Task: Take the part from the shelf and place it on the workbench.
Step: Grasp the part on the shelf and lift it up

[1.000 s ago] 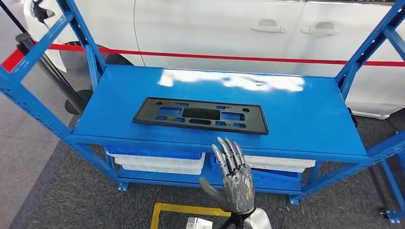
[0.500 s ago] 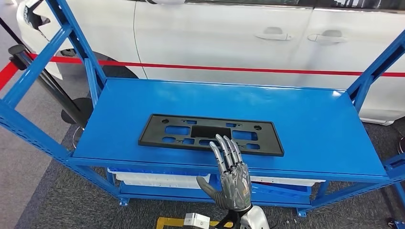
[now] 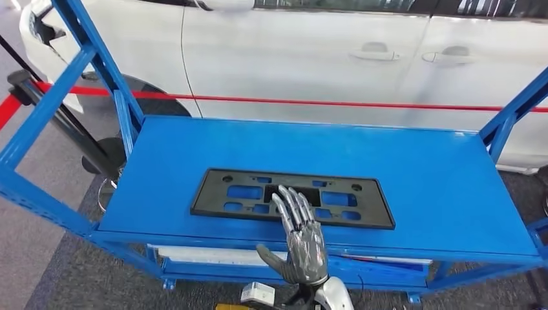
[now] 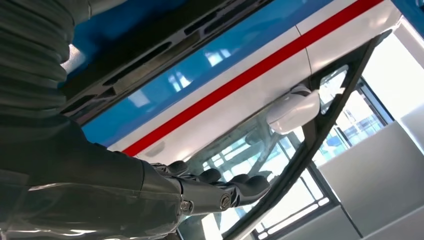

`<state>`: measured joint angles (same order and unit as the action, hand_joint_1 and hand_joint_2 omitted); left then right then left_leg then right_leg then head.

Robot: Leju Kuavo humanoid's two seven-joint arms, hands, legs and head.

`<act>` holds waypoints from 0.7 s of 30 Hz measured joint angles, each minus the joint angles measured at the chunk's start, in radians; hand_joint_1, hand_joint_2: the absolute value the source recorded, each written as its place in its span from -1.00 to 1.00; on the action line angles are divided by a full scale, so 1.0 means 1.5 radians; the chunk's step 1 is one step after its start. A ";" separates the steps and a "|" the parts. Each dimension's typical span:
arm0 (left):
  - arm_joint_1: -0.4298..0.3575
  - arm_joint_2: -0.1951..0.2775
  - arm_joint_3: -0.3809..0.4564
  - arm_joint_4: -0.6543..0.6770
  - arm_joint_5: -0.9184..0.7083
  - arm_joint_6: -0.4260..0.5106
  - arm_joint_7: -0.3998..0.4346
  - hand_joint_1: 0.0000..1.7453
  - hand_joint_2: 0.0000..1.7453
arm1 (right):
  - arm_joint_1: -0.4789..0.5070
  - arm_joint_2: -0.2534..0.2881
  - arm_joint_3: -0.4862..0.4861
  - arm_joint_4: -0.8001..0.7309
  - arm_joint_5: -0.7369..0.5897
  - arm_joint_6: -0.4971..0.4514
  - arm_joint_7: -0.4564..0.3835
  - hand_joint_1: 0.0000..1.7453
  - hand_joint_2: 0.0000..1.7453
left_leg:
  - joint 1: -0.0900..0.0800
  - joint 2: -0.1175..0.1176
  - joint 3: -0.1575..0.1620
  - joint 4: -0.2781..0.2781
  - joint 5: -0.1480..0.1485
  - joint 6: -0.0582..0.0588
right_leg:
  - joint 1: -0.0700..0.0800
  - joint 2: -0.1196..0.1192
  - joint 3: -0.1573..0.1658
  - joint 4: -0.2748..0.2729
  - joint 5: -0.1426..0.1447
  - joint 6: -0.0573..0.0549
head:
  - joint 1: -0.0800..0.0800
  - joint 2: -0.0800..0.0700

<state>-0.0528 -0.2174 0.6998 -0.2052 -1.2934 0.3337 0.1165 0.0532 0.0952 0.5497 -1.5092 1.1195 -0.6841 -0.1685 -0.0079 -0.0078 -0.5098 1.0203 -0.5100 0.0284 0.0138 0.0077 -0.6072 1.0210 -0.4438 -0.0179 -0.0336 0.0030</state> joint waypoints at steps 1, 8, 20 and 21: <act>0.000 0.000 0.000 0.000 -0.001 0.000 0.000 -1.00 -1.00 | -0.004 -0.001 0.005 0.005 -0.001 0.004 0.004 -1.00 1.00 | 0.000 0.000 0.003 -0.004 -0.003 0.000 | -0.001 0.000 0.003 0.000 0.000 0.005 | -0.001 0.000; -0.002 0.002 -0.001 0.000 -0.012 0.001 -0.001 -1.00 -1.00 | -0.042 -0.003 0.035 0.051 -0.001 0.028 0.022 -1.00 1.00 | 0.000 0.000 0.009 -0.012 -0.006 -0.002 | 0.000 0.000 0.006 -0.001 -0.007 0.000 | -0.001 0.000; -0.002 0.002 -0.015 0.000 -0.034 -0.001 -0.018 -1.00 -1.00 | -0.117 0.011 0.064 0.162 0.006 0.083 0.069 -1.00 1.00 | 0.001 0.000 0.010 -0.014 -0.006 -0.003 | -0.001 0.000 0.008 0.000 -0.007 -0.001 | -0.001 0.000; -0.002 0.002 -0.016 0.000 -0.036 -0.001 -0.019 -1.00 -1.00 | -0.122 0.013 0.064 0.175 0.001 0.086 0.069 -1.00 1.00 | 0.001 0.000 0.011 -0.014 -0.006 -0.003 | -0.002 0.000 0.008 0.000 -0.007 -0.001 | -0.001 0.000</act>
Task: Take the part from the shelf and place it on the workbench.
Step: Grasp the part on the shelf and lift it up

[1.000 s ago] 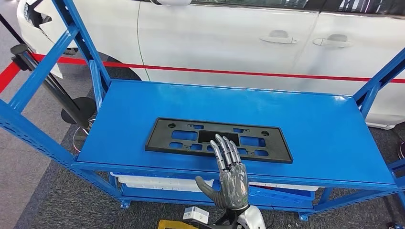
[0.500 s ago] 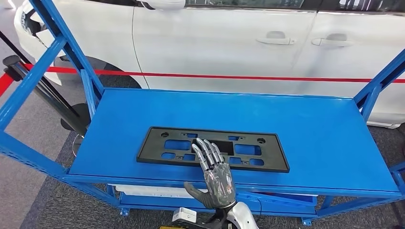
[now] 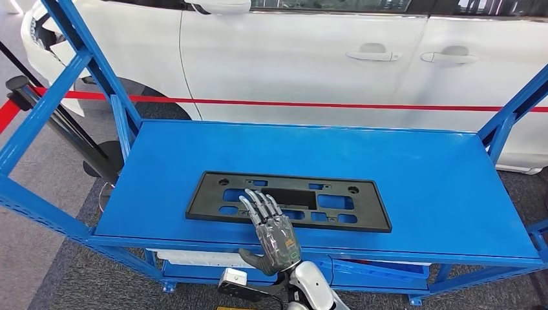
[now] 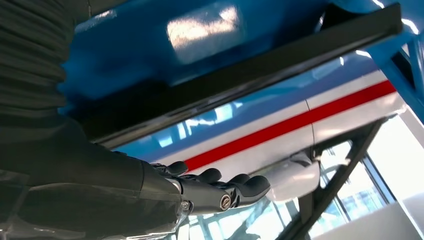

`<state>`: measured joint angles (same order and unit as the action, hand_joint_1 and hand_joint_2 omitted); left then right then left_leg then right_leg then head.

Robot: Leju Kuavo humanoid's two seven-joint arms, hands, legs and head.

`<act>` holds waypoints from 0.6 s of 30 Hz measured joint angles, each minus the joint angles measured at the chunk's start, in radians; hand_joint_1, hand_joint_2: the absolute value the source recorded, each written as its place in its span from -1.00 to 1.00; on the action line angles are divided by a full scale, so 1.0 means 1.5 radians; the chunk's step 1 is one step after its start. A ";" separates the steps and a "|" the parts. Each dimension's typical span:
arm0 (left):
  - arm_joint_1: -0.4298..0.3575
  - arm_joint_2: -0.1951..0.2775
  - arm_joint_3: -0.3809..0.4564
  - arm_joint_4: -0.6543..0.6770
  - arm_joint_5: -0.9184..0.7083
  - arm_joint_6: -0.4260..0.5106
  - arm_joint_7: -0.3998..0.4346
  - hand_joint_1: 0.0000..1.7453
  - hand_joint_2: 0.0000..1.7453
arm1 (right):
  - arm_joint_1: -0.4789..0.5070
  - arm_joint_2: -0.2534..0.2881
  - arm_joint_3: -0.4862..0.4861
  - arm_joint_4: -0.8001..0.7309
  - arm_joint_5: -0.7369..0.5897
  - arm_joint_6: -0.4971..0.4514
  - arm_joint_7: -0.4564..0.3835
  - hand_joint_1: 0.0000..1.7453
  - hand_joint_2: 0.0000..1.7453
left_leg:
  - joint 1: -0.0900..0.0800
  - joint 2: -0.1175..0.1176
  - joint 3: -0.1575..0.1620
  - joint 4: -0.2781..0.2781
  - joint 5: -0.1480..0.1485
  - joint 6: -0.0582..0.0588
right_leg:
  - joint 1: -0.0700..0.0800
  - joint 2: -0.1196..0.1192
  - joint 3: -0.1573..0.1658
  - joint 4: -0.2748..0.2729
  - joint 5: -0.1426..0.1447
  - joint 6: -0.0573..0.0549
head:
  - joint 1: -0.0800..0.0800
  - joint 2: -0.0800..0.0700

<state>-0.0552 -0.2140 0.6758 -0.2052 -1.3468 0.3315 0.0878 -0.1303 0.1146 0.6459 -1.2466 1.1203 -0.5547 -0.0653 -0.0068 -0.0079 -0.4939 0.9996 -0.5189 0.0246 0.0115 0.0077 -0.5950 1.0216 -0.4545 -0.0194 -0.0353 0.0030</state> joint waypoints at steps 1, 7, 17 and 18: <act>0.000 0.000 -0.001 0.000 -0.001 0.000 -0.001 -1.00 -1.00 | -0.005 0.002 0.000 0.011 -0.005 0.004 -0.001 -1.00 1.00 | 0.000 0.000 0.000 0.000 0.000 0.000 | 0.000 0.000 0.000 0.000 0.000 0.000 | 0.000 0.000; 0.000 0.000 -0.005 0.000 -0.012 -0.002 -0.001 -1.00 -1.00 | -0.031 0.008 0.003 0.049 -0.050 0.051 -0.009 -1.00 1.00 | -0.001 0.000 0.000 0.000 0.000 0.000 | -0.001 0.000 0.000 0.000 0.000 0.000 | 0.000 0.000; 0.000 0.001 -0.009 0.000 -0.018 -0.002 -0.003 -1.00 -1.00 | -0.097 -0.032 0.068 0.053 0.264 -0.047 0.227 -1.00 1.00 | -0.002 0.000 0.001 0.000 0.000 0.000 | -0.002 0.000 0.001 0.000 0.000 0.001 | 0.000 0.000; 0.000 0.001 -0.010 0.000 -0.019 -0.002 -0.003 -1.00 -1.00 | -0.115 -0.048 0.096 0.050 0.284 -0.052 0.277 -1.00 1.00 | -0.002 0.000 0.001 0.000 0.000 0.000 | -0.002 0.000 0.001 0.000 0.000 0.001 | 0.000 0.000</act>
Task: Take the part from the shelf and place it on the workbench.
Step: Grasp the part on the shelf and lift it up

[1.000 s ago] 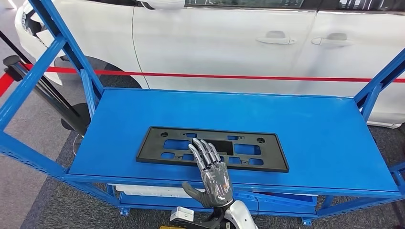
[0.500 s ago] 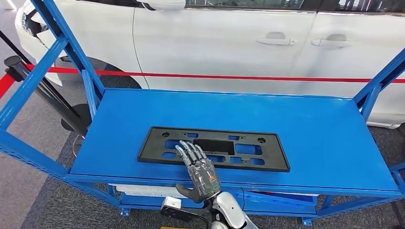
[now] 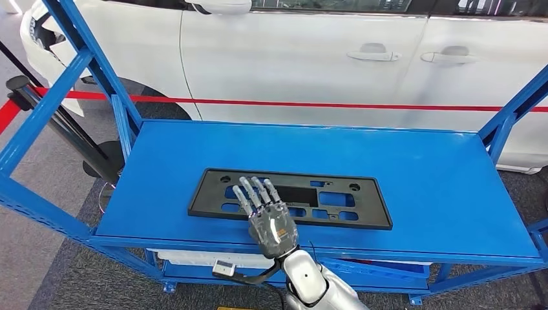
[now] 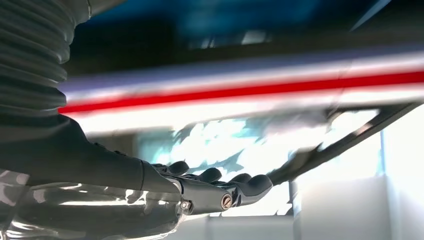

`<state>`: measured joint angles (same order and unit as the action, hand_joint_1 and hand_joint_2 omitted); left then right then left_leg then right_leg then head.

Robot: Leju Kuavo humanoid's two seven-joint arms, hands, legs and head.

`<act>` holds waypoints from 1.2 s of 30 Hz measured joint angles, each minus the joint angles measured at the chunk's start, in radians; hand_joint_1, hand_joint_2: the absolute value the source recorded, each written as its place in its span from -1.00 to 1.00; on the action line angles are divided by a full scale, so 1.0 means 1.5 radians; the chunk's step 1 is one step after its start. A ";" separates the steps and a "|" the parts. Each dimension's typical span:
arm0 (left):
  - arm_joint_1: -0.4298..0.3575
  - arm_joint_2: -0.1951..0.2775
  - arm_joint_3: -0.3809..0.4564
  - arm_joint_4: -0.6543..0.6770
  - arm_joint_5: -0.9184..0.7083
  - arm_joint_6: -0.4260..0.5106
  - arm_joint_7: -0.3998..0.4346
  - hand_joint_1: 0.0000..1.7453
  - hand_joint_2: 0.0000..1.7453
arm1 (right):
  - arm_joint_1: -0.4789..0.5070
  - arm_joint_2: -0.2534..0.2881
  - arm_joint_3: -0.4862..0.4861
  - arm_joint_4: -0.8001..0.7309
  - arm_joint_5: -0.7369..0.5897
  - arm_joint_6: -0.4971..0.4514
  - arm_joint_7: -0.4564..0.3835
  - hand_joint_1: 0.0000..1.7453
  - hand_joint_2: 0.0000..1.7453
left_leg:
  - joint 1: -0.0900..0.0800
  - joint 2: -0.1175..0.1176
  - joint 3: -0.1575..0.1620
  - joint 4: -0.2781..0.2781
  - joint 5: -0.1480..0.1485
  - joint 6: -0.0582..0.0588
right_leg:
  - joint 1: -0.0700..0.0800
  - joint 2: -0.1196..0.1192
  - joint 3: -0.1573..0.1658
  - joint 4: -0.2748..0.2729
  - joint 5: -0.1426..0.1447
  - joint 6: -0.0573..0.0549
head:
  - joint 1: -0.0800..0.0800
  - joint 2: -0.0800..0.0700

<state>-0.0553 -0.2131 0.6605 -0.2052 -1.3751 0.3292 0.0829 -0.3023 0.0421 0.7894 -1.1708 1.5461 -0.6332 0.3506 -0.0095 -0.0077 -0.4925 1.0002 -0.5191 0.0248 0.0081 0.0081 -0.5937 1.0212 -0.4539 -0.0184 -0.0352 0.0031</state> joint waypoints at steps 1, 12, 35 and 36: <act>0.000 0.000 -0.001 0.000 -0.001 0.000 0.000 -1.00 -1.00 | -0.017 -0.015 0.028 -0.003 0.009 -0.002 0.041 -1.00 1.00 | 0.000 0.000 0.000 0.000 0.000 0.000 | 0.000 0.000 0.000 0.000 0.000 0.000 | 0.000 0.000; 0.000 0.000 -0.002 0.000 -0.005 0.003 0.006 -1.00 -1.00 | -0.113 -0.097 0.250 -0.042 0.017 -0.003 0.177 -1.00 1.00 | 0.000 0.000 0.001 0.000 0.000 0.000 | 0.000 0.000 0.000 0.000 0.000 0.000 | 0.000 0.000; 0.000 -0.003 0.010 0.000 -0.017 0.012 -0.008 -1.00 -1.00 | -0.046 -0.074 0.137 -0.011 0.016 0.086 0.007 -1.00 1.00 | 0.000 0.000 0.001 0.000 0.000 0.000 | 0.000 0.000 0.001 0.000 0.000 0.000 | 0.000 0.000; 0.000 -0.003 0.010 0.000 -0.018 0.012 -0.009 -1.00 -1.00 | -0.047 -0.066 0.123 0.004 0.017 0.095 0.004 -1.00 1.00 | 0.000 0.000 0.001 0.000 0.000 0.000 | 0.000 0.000 0.001 0.000 0.000 0.000 | 0.000 0.000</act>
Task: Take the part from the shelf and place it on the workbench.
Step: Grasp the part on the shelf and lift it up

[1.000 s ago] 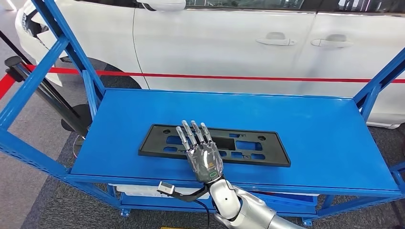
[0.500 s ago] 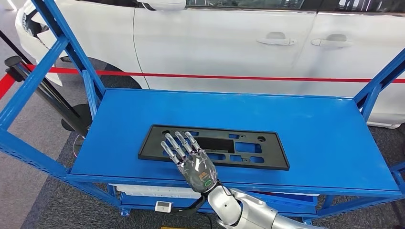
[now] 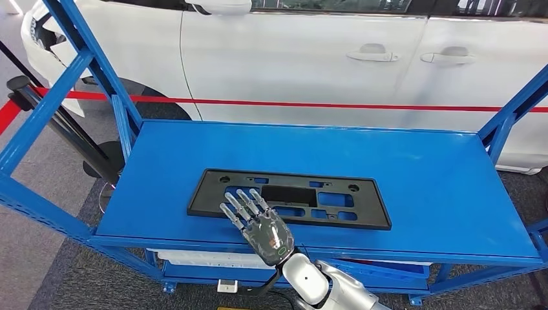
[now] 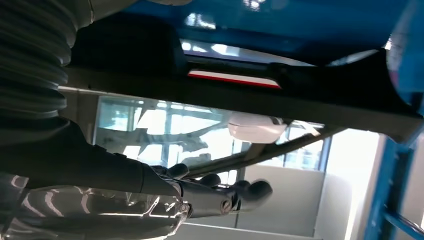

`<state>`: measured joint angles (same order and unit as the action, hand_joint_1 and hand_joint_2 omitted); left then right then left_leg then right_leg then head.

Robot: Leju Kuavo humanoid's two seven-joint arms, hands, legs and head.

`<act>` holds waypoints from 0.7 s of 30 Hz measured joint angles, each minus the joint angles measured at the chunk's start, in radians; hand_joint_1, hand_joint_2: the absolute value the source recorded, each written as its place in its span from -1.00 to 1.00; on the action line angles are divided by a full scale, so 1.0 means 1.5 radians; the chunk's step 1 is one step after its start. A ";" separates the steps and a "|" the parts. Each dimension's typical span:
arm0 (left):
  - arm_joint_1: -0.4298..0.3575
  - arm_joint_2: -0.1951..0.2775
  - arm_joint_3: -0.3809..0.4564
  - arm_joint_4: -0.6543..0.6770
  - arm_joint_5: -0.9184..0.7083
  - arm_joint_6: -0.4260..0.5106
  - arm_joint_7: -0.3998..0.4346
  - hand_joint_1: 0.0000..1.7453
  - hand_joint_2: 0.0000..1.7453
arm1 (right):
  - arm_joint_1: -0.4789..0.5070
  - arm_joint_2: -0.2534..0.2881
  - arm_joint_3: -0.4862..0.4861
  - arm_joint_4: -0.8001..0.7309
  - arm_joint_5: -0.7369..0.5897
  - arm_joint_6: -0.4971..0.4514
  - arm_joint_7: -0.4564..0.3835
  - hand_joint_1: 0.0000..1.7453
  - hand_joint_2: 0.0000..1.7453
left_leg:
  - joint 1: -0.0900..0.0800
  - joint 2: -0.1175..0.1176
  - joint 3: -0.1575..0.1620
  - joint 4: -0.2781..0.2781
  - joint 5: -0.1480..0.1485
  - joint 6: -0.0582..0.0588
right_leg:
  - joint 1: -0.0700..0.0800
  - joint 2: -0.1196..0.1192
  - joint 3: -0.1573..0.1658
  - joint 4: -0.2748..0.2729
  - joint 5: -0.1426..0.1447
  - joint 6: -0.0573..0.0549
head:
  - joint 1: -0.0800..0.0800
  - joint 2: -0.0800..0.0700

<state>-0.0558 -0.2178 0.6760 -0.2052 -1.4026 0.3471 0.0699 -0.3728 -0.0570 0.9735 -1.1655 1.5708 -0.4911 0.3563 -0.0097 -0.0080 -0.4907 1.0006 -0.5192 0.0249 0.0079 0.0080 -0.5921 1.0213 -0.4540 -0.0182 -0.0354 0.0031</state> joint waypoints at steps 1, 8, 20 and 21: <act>0.000 0.000 0.000 0.000 -0.001 0.000 -0.001 -1.00 -1.00 | -0.002 0.008 -0.014 0.014 0.000 0.006 -0.002 -1.00 1.00 | 0.000 0.000 0.001 0.000 0.000 0.000 | 0.000 0.000 0.001 0.000 0.000 0.000 | 0.000 0.000; -0.001 0.000 0.000 0.000 -0.001 0.000 -0.002 -1.00 -1.00 | -0.010 0.040 -0.058 0.070 0.000 0.009 -0.007 -1.00 1.00 | 0.000 0.000 0.004 0.000 0.000 0.000 | 0.000 0.000 0.004 0.000 0.000 0.000 | 0.000 0.000; -0.001 0.000 0.000 0.000 -0.006 0.000 -0.005 -1.00 -1.00 | -0.021 0.064 -0.084 0.125 0.000 0.024 -0.002 -1.00 1.00 | 0.000 0.000 0.009 0.000 0.000 0.000 | 0.000 0.001 0.009 -0.001 0.000 0.000 | 0.000 0.000; -0.001 0.000 0.000 0.000 -0.006 0.000 -0.005 -1.00 -1.00 | -0.022 0.067 -0.088 0.133 0.000 0.022 -0.001 -1.00 1.00 | 0.000 0.000 0.010 0.000 0.000 0.000 | 0.000 0.001 0.010 -0.001 0.000 0.000 | 0.000 0.000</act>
<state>-0.0571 -0.2182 0.6765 -0.2052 -1.4113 0.3471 0.0623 -0.4063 0.0433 0.8419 -0.9656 1.5709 -0.4578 0.3542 -0.0097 -0.0076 -0.4761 0.9999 -0.5194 0.0250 0.0084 0.0089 -0.5777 1.0205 -0.4539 -0.0182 -0.0355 0.0030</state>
